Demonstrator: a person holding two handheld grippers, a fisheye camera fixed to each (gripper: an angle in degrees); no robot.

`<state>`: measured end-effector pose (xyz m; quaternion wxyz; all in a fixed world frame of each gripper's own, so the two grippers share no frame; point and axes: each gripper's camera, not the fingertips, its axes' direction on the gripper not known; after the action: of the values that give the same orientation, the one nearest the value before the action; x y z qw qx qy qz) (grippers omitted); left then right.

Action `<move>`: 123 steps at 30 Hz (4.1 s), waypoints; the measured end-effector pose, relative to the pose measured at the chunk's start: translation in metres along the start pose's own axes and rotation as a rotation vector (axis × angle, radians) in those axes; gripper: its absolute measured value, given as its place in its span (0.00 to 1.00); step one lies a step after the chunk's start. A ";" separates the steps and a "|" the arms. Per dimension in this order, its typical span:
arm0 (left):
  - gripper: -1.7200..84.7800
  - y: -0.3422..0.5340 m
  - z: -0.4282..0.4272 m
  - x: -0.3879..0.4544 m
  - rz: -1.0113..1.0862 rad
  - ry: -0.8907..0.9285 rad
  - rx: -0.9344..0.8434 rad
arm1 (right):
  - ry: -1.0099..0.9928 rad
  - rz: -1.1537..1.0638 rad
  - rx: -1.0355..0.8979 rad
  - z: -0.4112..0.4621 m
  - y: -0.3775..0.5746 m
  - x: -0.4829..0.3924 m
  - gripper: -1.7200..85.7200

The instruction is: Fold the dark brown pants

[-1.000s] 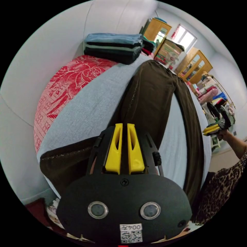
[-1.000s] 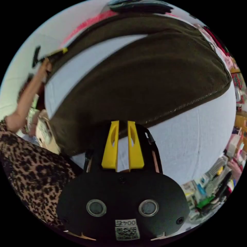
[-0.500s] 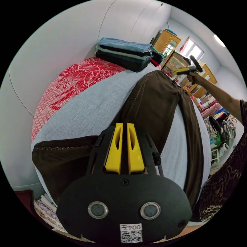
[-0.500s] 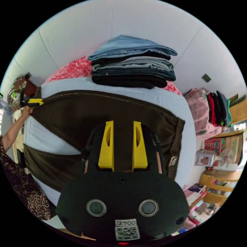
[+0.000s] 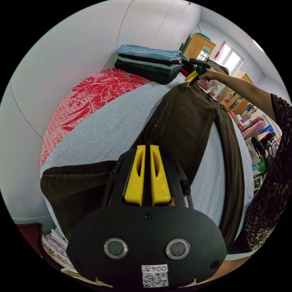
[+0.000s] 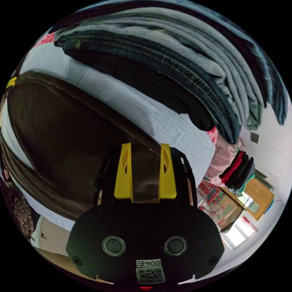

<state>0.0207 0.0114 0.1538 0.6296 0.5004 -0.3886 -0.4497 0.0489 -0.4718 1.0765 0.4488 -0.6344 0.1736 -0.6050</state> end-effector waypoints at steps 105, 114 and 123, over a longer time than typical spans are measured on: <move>0.04 0.167 0.139 0.506 -0.117 -0.014 -0.424 | -0.849 0.776 0.805 0.502 0.445 -0.400 0.14; 0.05 0.206 0.127 0.486 -0.066 -0.003 -0.346 | -1.401 0.431 0.753 0.459 0.261 -0.547 0.17; 0.09 0.265 0.068 0.425 -0.013 0.246 -0.200 | -1.448 0.433 0.545 0.426 0.129 -0.612 0.19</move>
<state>0.1285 -0.3883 0.4429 0.7161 0.4892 -0.2585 -0.4255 0.3570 0.0788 0.6588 0.6965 -0.6896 -0.1951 0.0361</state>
